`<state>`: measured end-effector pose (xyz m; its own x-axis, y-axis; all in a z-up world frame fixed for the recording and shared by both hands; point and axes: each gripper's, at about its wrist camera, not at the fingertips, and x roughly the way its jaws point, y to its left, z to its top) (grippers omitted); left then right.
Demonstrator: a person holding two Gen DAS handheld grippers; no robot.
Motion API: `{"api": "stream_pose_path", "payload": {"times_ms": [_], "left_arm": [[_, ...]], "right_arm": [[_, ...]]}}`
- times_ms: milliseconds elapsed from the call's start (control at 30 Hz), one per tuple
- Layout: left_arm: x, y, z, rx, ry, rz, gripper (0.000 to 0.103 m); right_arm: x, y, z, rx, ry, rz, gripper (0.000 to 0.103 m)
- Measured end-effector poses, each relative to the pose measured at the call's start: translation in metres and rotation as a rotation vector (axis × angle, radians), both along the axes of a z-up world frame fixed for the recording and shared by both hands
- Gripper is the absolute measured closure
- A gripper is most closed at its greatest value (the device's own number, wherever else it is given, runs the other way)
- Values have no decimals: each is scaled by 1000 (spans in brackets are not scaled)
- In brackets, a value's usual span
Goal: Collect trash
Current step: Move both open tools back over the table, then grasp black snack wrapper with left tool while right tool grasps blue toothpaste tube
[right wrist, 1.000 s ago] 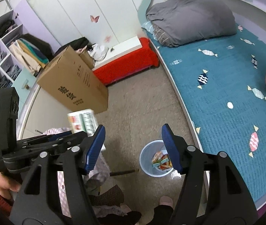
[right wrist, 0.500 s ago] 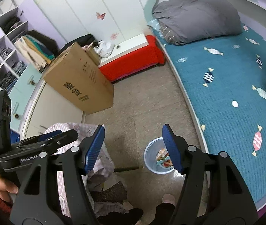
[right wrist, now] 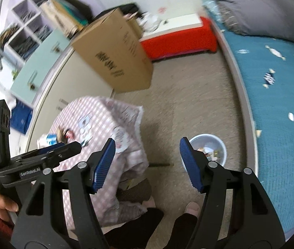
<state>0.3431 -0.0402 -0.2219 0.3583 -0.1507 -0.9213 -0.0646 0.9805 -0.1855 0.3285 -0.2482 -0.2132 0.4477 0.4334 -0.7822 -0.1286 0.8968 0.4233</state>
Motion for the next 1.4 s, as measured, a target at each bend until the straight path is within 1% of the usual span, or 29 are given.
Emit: {"api": "stream_pose_path", "payload": {"times_ms": [133, 200, 267, 333, 433, 533, 600, 667, 767, 900, 1000, 1033, 1067, 1100, 1133, 1167, 1233, 1333, 1367, 1400], "left_arm": [[-12, 61, -15, -3, 37, 109, 28], [-15, 89, -21, -6, 51, 153, 28], [-19, 122, -26, -5, 63, 201, 28], [-24, 153, -30, -3, 73, 238, 28], [-27, 190, -37, 4, 92, 279, 28], [-27, 221, -47, 4, 113, 302, 28], [-26, 235, -53, 0, 125, 304, 28], [-23, 249, -58, 2, 134, 300, 28], [-16, 266, -66, 6, 147, 288, 28], [-6, 284, -77, 8, 165, 271, 28], [2, 295, -84, 4, 175, 264, 28], [6, 298, -87, -2, 176, 260, 28], [10, 300, -89, -4, 177, 254, 28], [15, 301, -92, -4, 178, 246, 28], [19, 301, -94, -5, 179, 241, 28], [23, 301, -96, -7, 179, 234, 28], [33, 299, -102, -4, 182, 218, 28], [44, 296, -112, 16, 192, 190, 28], [48, 295, -115, 22, 199, 181, 29], [51, 294, -119, 29, 201, 171, 32]], "right_arm": [[3, 52, -9, -28, 16, 102, 39], [4, 84, -16, -54, 17, 170, 39], [6, 123, -22, -92, 4, 270, 39], [7, 162, -28, -140, -27, 375, 39], [7, 215, -38, -212, -61, 513, 39], [12, 258, -48, -255, -74, 597, 39], [16, 286, -61, -286, -75, 654, 39], [19, 307, -73, -310, -71, 701, 39], [24, 334, -93, -374, -79, 755, 39], [34, 353, -116, -436, -80, 807, 39], [40, 360, -126, -467, -68, 837, 40], [41, 360, -128, -476, -66, 840, 49], [44, 360, -131, -483, -54, 838, 63], [47, 359, -132, -487, -50, 824, 68], [50, 356, -132, -483, -43, 803, 77], [54, 352, -131, -467, -26, 775, 83], [62, 344, -130, -450, 3, 716, 89], [68, 334, -131, -408, 45, 649, 89], [70, 330, -131, -379, 65, 620, 89], [72, 327, -132, -355, 80, 597, 89]]}}
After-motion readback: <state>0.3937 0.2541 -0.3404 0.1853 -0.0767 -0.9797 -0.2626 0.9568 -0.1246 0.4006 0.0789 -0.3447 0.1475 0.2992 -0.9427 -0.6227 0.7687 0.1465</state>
